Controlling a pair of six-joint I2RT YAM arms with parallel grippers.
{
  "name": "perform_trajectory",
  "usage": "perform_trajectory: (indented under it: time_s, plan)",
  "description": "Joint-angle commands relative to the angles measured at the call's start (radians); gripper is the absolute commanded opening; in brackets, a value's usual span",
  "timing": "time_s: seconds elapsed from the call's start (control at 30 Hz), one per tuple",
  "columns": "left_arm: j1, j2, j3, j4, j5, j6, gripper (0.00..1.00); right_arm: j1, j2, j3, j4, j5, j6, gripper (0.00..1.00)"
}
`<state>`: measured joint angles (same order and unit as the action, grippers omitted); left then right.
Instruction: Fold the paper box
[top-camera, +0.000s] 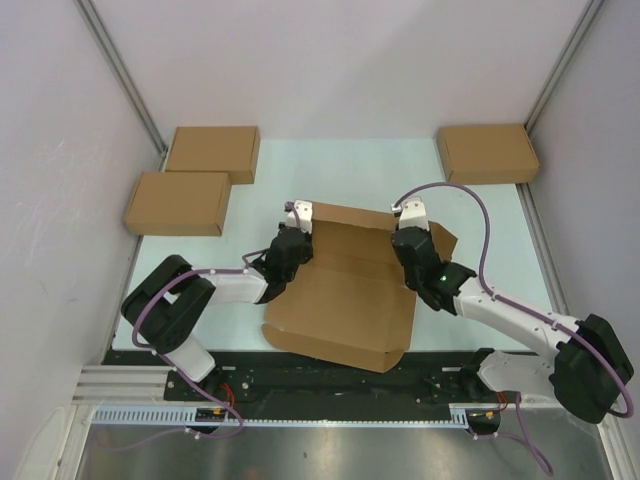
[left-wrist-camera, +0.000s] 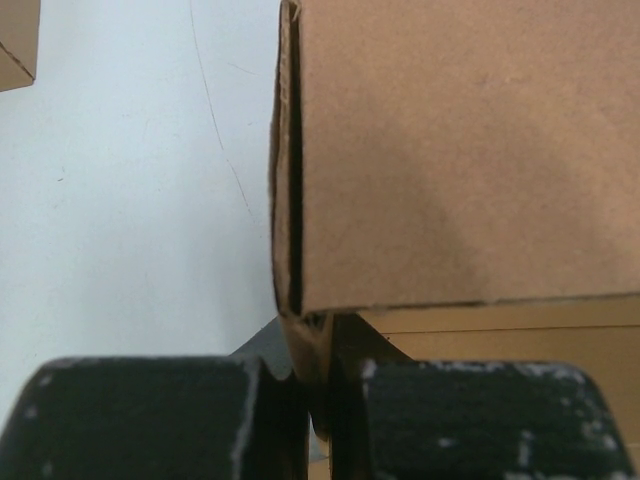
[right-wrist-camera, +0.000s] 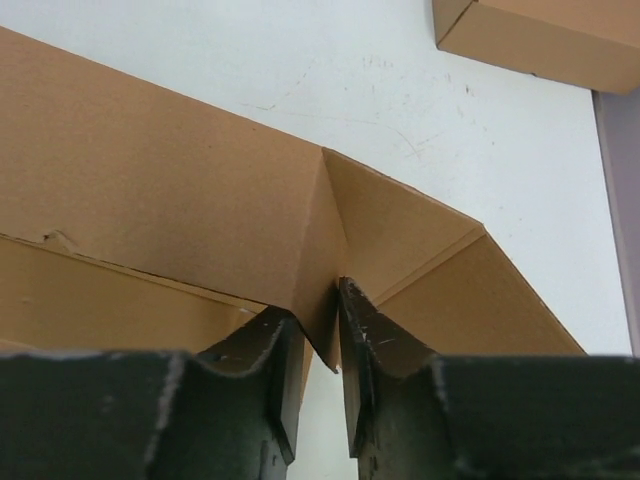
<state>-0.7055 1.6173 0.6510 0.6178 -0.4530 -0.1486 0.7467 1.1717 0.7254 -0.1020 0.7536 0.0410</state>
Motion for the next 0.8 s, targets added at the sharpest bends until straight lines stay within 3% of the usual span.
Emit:
perform_trajectory:
  time_s: [0.0,0.33,0.77]
  plan:
    - [0.001,-0.027,-0.011,-0.036,0.031,0.023,0.0,-0.017,-0.061,-0.02,0.044,0.006,0.077,0.21]
    - [0.001,-0.036,-0.025,-0.024,0.022,0.0,0.0,-0.027,-0.098,-0.055,0.051,-0.1,0.264,0.0]
    - [0.0,-0.069,-0.063,0.01,-0.042,-0.042,0.0,-0.03,-0.127,-0.147,0.162,-0.203,0.56,0.0]
